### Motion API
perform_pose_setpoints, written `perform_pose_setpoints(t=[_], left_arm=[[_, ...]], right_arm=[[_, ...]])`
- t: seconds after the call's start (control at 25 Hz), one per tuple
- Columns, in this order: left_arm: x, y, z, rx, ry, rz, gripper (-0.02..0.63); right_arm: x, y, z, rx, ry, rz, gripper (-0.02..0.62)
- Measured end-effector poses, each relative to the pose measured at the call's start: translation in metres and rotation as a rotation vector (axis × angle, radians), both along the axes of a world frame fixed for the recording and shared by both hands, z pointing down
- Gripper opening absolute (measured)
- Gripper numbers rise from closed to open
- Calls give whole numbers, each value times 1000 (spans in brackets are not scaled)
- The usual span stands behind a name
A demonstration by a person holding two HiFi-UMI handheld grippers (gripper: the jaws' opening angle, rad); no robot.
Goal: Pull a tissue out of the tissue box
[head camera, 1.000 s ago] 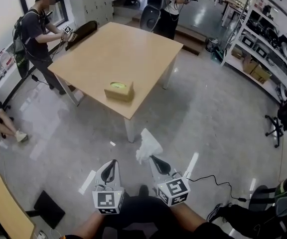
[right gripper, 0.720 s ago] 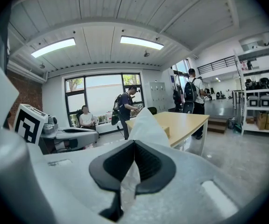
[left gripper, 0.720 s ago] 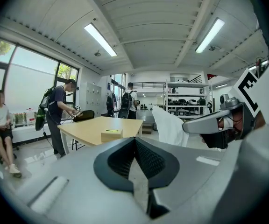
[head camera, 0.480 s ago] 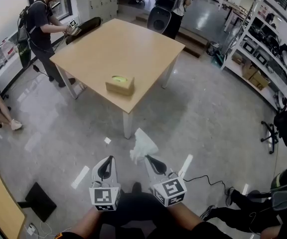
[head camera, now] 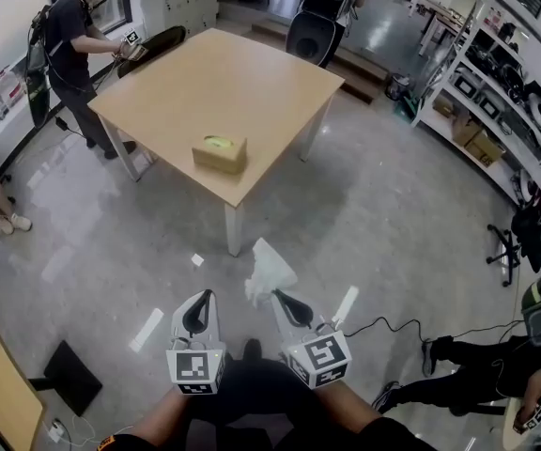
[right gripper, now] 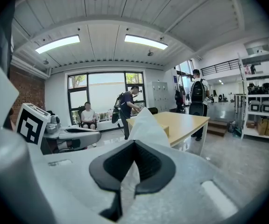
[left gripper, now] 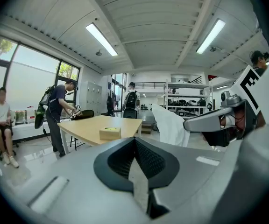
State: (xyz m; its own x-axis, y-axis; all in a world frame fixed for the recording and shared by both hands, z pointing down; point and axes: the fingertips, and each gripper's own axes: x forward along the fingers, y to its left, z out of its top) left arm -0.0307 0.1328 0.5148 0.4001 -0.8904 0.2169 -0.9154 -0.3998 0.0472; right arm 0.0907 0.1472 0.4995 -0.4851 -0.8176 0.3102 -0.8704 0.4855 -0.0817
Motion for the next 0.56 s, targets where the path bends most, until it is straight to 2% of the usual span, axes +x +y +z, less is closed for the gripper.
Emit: perform_pose_setpoints(t=[0.56], left_arm=[[6, -16, -3, -16, 14, 36, 18]], right_arm=[[3, -9, 6, -5, 7, 36, -8]])
